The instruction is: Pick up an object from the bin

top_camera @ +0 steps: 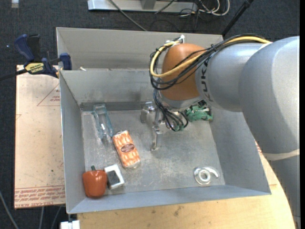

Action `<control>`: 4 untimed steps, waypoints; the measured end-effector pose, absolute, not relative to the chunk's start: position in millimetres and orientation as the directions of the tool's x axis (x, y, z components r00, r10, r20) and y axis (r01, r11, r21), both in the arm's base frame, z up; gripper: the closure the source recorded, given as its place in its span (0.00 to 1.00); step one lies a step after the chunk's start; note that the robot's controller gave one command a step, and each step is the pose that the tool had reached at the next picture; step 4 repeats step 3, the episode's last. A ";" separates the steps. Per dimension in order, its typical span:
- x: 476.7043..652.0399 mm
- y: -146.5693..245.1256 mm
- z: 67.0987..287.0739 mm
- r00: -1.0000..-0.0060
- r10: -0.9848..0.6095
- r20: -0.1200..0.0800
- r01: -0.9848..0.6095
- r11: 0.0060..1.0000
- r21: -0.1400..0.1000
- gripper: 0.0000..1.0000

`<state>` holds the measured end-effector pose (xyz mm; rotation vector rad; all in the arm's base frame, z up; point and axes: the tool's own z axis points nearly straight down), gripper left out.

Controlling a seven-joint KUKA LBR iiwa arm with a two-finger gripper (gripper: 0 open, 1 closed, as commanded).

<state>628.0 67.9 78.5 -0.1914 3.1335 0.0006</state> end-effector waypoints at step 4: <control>615.0 151.8 71.9 -0.966 -0.259 -0.002 -0.259 0.966 0.004 0.00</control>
Offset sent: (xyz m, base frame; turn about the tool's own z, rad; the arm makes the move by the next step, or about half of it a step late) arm -0.0269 0.0800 -0.0032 -0.1446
